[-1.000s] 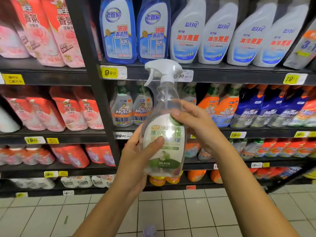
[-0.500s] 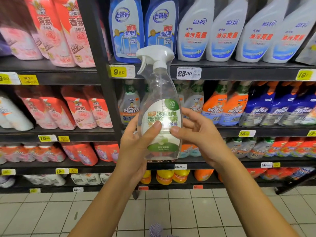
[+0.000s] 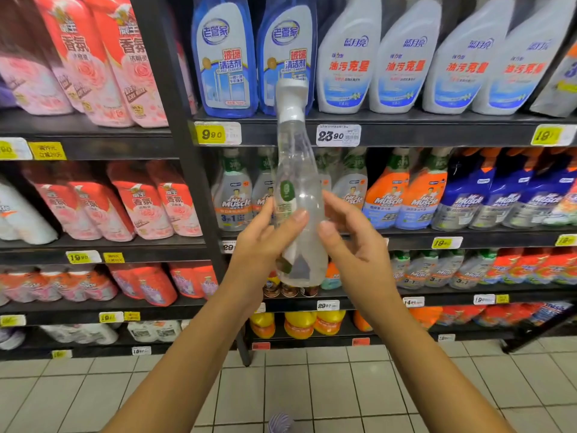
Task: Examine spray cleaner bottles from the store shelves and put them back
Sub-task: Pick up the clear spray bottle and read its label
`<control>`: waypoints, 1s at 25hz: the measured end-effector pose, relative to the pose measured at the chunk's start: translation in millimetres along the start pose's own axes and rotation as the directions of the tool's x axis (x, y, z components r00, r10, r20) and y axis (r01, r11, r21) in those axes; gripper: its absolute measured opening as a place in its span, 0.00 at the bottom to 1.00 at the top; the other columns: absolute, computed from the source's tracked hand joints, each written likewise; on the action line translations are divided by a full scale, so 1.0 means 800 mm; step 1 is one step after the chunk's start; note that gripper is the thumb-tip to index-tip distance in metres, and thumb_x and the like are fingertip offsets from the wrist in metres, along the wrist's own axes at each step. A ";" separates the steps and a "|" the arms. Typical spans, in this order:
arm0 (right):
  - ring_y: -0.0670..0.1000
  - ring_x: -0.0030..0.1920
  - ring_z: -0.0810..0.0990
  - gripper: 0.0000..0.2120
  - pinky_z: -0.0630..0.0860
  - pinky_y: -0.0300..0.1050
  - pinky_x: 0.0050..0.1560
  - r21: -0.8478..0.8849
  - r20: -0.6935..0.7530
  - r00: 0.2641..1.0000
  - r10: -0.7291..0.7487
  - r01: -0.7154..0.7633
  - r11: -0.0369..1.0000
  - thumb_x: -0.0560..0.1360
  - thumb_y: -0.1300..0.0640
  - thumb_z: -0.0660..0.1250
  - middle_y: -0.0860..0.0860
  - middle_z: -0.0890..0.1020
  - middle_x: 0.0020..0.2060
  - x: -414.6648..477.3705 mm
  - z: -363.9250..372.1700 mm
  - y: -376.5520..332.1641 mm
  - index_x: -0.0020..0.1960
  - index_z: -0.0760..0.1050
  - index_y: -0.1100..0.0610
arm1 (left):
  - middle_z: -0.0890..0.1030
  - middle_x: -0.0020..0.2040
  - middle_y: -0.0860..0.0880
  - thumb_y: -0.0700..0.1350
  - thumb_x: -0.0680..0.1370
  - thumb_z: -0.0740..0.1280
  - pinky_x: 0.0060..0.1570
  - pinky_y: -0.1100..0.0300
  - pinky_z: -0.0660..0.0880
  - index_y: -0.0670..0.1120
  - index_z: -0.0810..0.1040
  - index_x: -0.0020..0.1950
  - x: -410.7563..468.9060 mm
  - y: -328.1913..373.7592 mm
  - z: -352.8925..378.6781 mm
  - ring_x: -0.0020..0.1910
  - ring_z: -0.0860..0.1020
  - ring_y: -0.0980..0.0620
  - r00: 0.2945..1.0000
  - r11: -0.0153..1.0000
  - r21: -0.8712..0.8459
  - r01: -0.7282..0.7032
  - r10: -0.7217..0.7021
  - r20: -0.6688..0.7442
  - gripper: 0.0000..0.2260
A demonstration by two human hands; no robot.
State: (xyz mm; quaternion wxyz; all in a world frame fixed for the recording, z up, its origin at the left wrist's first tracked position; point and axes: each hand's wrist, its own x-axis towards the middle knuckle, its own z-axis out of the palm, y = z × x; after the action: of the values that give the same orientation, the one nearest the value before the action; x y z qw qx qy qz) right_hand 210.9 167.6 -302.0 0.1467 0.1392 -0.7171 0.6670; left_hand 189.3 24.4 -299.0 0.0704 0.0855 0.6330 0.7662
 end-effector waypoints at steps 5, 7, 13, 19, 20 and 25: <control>0.46 0.63 0.74 0.18 0.74 0.41 0.60 -0.065 0.148 0.986 -0.070 0.081 0.995 0.80 0.60 0.58 0.49 0.74 0.62 -0.001 -0.007 -0.003 0.68 0.71 0.50 | 0.82 0.57 0.47 0.50 0.69 0.73 0.54 0.44 0.78 0.52 0.68 0.69 -0.003 -0.008 0.001 0.56 0.81 0.44 1.000 0.986 -0.168 -0.026 0.028 0.009 0.30; 0.48 0.63 0.73 0.18 0.75 0.50 0.60 -0.087 0.151 0.988 0.002 0.011 0.996 0.78 0.55 0.59 0.49 0.73 0.63 0.001 -0.007 -0.002 0.68 0.71 0.48 | 0.80 0.61 0.46 0.52 0.69 0.72 0.58 0.41 0.76 0.53 0.65 0.71 -0.005 -0.011 -0.001 0.60 0.79 0.42 0.999 0.952 -0.306 0.007 0.009 0.049 0.32; 0.48 0.64 0.76 0.26 0.76 0.44 0.59 0.172 0.218 0.960 0.176 -0.215 0.961 0.74 0.51 0.65 0.49 0.77 0.64 -0.002 -0.001 0.003 0.72 0.66 0.50 | 0.78 0.65 0.43 0.63 0.71 0.63 0.58 0.44 0.76 0.49 0.76 0.66 -0.007 -0.012 -0.002 0.64 0.76 0.42 0.986 0.885 -0.454 0.102 -0.031 0.161 0.28; 0.48 0.58 0.80 0.24 0.79 0.46 0.53 0.187 -0.070 0.990 0.120 -0.105 0.977 0.71 0.49 0.71 0.47 0.81 0.57 -0.008 0.002 0.006 0.65 0.70 0.48 | 0.73 0.69 0.58 0.54 0.78 0.60 0.59 0.60 0.75 0.66 0.59 0.72 -0.002 0.015 -0.010 0.66 0.74 0.56 0.975 0.978 -0.067 -0.196 0.202 0.095 0.23; 0.47 0.58 0.80 0.26 0.79 0.47 0.54 0.145 -0.112 0.988 0.111 -0.094 0.985 0.69 0.46 0.72 0.47 0.80 0.58 -0.008 0.000 0.006 0.64 0.70 0.45 | 0.71 0.70 0.60 0.53 0.78 0.62 0.61 0.61 0.74 0.68 0.58 0.71 -0.003 0.014 -0.006 0.66 0.73 0.58 0.968 0.971 -0.002 -0.240 0.240 0.077 0.24; 0.45 0.58 0.79 0.25 0.78 0.41 0.53 0.174 0.012 0.998 0.055 -0.056 0.983 0.70 0.47 0.70 0.44 0.79 0.57 -0.012 -0.001 0.010 0.66 0.67 0.47 | 0.79 0.59 0.65 0.36 0.76 0.66 0.46 0.70 0.77 0.57 0.58 0.75 -0.010 -0.004 0.001 0.56 0.79 0.63 0.945 0.947 -0.011 -0.321 0.319 -0.075 0.33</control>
State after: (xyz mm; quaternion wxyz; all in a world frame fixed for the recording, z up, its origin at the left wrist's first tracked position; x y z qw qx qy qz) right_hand 216.6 169.2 -312.8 0.1128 0.1339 -0.6600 0.7306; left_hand 197.0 24.0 -302.6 -0.0766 0.1585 0.6038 0.7774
